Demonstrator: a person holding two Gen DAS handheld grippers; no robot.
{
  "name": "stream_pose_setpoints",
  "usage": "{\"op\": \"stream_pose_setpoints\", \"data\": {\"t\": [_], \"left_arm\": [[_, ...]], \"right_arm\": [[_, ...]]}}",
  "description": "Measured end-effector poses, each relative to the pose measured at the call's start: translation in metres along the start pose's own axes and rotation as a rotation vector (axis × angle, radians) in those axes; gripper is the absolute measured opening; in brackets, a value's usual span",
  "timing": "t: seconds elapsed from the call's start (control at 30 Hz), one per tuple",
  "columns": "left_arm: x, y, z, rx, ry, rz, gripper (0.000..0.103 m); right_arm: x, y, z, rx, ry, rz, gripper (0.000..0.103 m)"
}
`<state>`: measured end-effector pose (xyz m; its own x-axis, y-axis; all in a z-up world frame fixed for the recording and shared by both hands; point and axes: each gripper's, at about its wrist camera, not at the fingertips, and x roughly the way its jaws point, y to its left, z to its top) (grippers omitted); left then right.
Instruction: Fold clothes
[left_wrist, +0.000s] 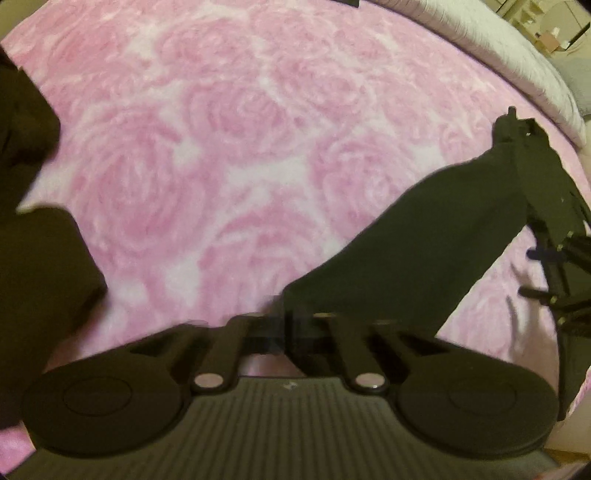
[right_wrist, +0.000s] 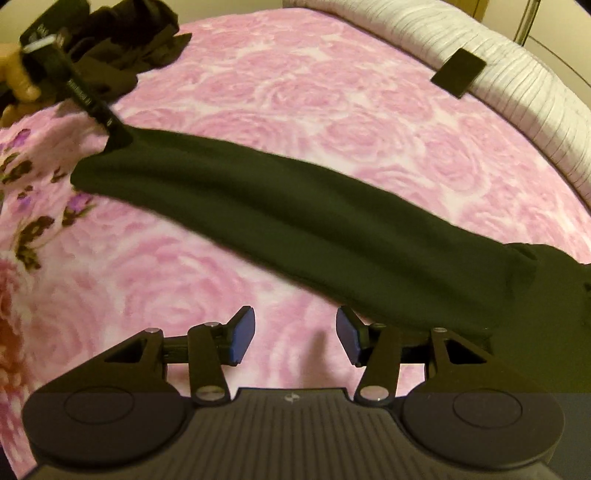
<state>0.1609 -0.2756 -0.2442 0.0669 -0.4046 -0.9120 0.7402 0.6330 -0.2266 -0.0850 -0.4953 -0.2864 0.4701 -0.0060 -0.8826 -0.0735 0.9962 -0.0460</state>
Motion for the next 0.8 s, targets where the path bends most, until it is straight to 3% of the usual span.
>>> {"op": "stream_pose_setpoints", "data": {"t": [0.13, 0.27, 0.37, 0.43, 0.53, 0.6, 0.67, 0.73, 0.8], "left_arm": [[-0.019, 0.015, 0.015, -0.014, -0.100, 0.045, 0.003], [0.002, 0.018, 0.016, 0.002, -0.017, 0.039, 0.006], [0.000, 0.017, 0.010, 0.007, -0.044, 0.121, 0.025], [-0.012, 0.004, 0.004, 0.089, -0.108, 0.226, 0.030], [-0.028, -0.037, -0.010, 0.334, -0.194, 0.284, 0.030], [-0.029, -0.066, -0.025, 0.527, -0.196, 0.198, 0.034], [-0.017, -0.092, -0.041, 0.717, -0.150, 0.144, 0.038], [0.004, -0.107, -0.056, 0.870, -0.076, 0.148, 0.039], [0.019, -0.110, -0.062, 0.915, -0.019, 0.155, 0.039]], "right_arm": [[0.003, 0.008, 0.001, 0.012, 0.003, 0.007, 0.051], [0.008, 0.018, 0.008, -0.006, 0.004, 0.025, 0.051], [0.007, 0.015, 0.011, 0.002, -0.011, 0.001, 0.052], [0.004, 0.009, 0.011, 0.015, -0.020, -0.041, 0.052], [0.000, -0.011, 0.004, 0.056, -0.006, -0.149, 0.052], [-0.001, -0.028, -0.006, 0.075, 0.027, -0.246, 0.052], [0.001, -0.044, -0.015, 0.099, 0.059, -0.300, 0.052], [0.005, -0.055, -0.022, 0.095, 0.086, -0.323, 0.052], [0.006, -0.061, -0.026, 0.095, 0.099, -0.320, 0.052]]}}
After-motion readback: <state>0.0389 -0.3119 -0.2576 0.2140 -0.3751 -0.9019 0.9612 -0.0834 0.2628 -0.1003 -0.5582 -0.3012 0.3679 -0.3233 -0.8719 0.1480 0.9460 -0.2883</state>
